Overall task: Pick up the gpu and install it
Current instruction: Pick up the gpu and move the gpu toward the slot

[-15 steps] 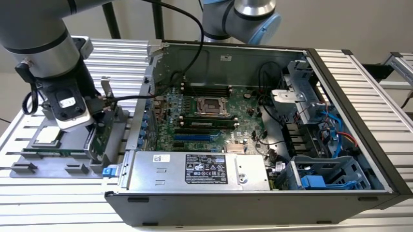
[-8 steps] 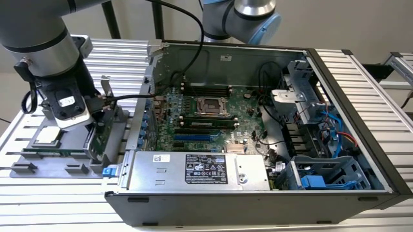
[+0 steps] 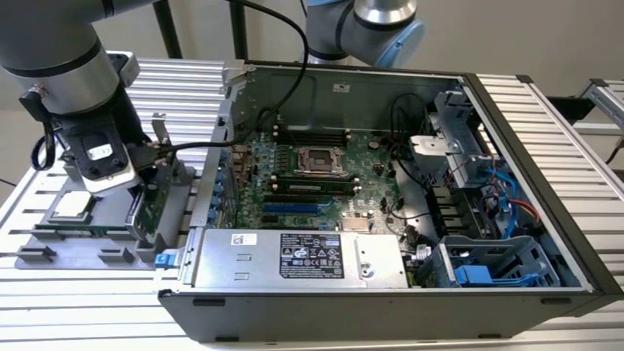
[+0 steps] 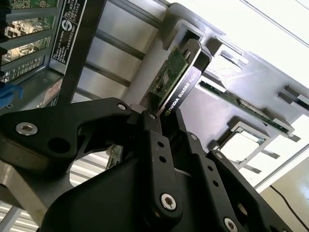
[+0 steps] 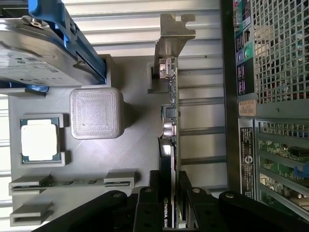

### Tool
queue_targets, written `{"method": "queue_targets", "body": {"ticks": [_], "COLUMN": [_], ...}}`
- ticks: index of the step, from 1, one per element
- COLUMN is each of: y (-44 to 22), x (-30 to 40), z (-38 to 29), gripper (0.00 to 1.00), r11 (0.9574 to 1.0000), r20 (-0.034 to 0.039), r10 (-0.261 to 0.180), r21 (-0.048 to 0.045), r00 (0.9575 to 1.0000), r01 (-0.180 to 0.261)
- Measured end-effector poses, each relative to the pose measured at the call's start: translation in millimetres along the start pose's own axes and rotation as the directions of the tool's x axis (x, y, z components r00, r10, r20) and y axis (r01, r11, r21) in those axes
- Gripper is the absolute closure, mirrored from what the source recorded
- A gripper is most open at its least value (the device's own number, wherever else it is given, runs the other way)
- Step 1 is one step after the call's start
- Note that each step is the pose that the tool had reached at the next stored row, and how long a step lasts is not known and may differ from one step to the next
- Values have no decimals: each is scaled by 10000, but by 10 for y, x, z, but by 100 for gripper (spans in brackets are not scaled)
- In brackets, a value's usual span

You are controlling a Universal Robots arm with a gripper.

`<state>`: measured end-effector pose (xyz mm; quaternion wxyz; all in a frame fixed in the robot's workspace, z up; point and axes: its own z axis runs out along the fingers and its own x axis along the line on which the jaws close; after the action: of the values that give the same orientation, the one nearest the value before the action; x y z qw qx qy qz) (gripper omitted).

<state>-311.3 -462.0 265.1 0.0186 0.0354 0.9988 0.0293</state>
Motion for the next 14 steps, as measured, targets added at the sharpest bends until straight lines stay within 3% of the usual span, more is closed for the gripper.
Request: {"method": "queue_targets", "body": {"ticks": [14], "y": [2], "x": [-1], "z": [-32], "gripper": [100], "r11": [10000], "r20": [0], "r10": [0], "r21": [0], "r00": [10000], "r01": [0]}}
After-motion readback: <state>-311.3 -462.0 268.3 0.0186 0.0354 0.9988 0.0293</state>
